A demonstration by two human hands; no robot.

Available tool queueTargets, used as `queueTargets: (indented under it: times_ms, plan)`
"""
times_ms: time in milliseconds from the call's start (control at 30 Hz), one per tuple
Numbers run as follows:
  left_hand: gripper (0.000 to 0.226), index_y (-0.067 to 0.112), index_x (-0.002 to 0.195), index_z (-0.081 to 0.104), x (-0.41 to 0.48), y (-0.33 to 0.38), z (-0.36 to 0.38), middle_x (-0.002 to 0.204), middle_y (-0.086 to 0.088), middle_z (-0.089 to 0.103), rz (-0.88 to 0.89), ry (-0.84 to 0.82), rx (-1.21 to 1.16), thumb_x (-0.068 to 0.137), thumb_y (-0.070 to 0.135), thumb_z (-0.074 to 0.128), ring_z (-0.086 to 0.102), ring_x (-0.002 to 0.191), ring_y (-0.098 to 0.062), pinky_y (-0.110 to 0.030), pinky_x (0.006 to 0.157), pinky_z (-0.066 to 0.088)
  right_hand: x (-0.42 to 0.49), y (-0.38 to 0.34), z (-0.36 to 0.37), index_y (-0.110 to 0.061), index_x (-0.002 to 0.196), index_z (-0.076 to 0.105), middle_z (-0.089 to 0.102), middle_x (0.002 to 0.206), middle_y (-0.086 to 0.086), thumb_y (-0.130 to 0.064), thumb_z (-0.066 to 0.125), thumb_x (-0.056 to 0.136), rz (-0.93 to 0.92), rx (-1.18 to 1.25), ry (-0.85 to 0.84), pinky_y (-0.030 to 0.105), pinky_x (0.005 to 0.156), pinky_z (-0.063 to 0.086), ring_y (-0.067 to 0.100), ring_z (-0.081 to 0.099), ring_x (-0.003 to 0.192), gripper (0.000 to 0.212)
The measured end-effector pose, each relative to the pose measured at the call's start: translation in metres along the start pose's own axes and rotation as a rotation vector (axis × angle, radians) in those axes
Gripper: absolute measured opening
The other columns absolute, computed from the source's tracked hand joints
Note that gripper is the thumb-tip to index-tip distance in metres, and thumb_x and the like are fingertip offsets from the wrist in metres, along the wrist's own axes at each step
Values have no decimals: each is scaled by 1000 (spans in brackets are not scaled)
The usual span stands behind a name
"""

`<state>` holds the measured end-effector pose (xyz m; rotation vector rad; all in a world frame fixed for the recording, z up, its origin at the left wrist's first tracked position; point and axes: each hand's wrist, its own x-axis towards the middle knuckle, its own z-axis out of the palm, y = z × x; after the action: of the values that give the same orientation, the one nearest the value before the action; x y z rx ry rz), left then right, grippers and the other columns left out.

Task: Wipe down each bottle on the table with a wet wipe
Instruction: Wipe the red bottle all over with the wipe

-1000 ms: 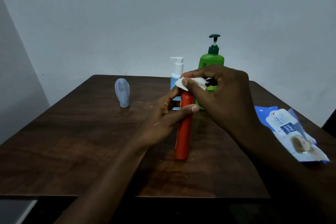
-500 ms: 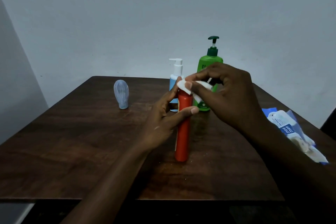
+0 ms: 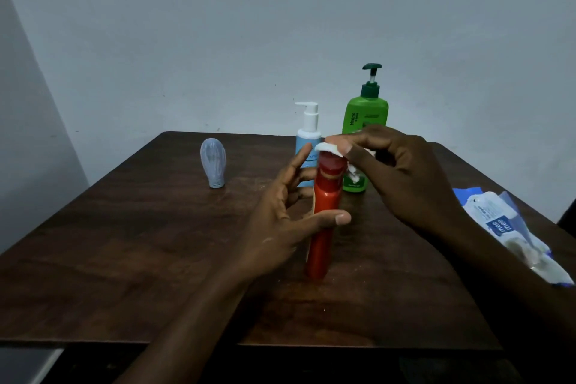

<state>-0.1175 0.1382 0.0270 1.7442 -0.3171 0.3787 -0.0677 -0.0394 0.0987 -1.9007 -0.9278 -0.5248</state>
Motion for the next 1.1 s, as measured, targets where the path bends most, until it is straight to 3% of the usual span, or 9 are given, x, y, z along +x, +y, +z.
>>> queueTargets:
  times_ms: [67, 133, 267, 400, 533, 833, 900, 1000, 1100]
  plan:
    - [100, 42, 151, 34, -2, 2, -2, 148, 14, 50, 17, -18, 27, 64, 49, 84, 49, 135, -7, -31, 106, 48, -6, -3, -1, -28, 113, 74, 69, 99, -11, -28, 62, 97, -97, -74, 16, 11, 72, 44, 1, 62, 89, 20]
    - [90, 35, 146, 44, -3, 5, -3, 145, 17, 53, 29, -32, 57, 66, 49, 81, 50, 133, -2, -25, 104, 47, -10, -8, -5, -22, 116, 74, 69, 105, -8, -25, 63, 97, -202, -139, -17, 22, 84, 51, 5, 63, 102, 22]
    - [71, 38, 131, 55, -8, 12, -4, 132, 24, 61, 45, -34, 49, 69, 30, 87, 54, 126, 3, -9, 92, 47, -9, -20, -13, -21, 110, 75, 71, 103, -2, -22, 70, 92, -382, -166, -94, 23, 87, 51, 7, 65, 102, 18]
    - [75, 35, 138, 52, -10, 12, -5, 139, 17, 58, 81, -65, 92, 71, 39, 84, 52, 131, -3, -18, 99, 49, 5, -23, -21, -25, 102, 78, 72, 97, -9, -30, 70, 91, -258, -95, -162, 27, 81, 53, 8, 67, 97, 14]
    - [77, 33, 139, 52, -10, 13, -2, 139, 14, 58, 80, -72, 101, 68, 45, 82, 51, 132, -7, -16, 98, 49, 16, -19, -20, -30, 93, 80, 73, 89, -11, -37, 73, 88, -115, -119, -165, 34, 74, 50, 11, 67, 88, 11]
    - [68, 20, 134, 58, -14, 20, 3, 135, 7, 63, 102, -88, 34, 72, 24, 85, 55, 129, -9, -28, 102, 50, -6, -32, -31, -19, 98, 80, 69, 100, -5, -28, 74, 89, -435, -210, -238, 25, 83, 51, 6, 66, 98, 15]
    - [69, 22, 135, 57, -13, 20, 3, 136, 9, 61, 96, -91, 29, 72, 25, 85, 54, 130, -7, -25, 102, 49, -3, -26, -33, -18, 97, 80, 71, 98, -5, -29, 75, 88, -392, -146, -212, 31, 82, 53, 9, 68, 97, 15]
    - [72, 24, 138, 54, -12, 20, 3, 139, 9, 59, 95, -100, 50, 73, 31, 84, 52, 133, -10, -38, 108, 48, 4, -14, -31, -18, 99, 80, 74, 95, -5, -30, 73, 88, -208, -58, -170, 38, 82, 54, 14, 69, 95, 17]
    - [72, 21, 140, 53, -13, 19, 0, 140, 5, 58, 70, -130, 27, 75, 22, 85, 51, 135, -13, -44, 108, 48, 1, -10, -21, -14, 92, 81, 77, 92, 11, -28, 73, 82, 19, 220, -126, 54, 85, 53, 32, 71, 89, 19]
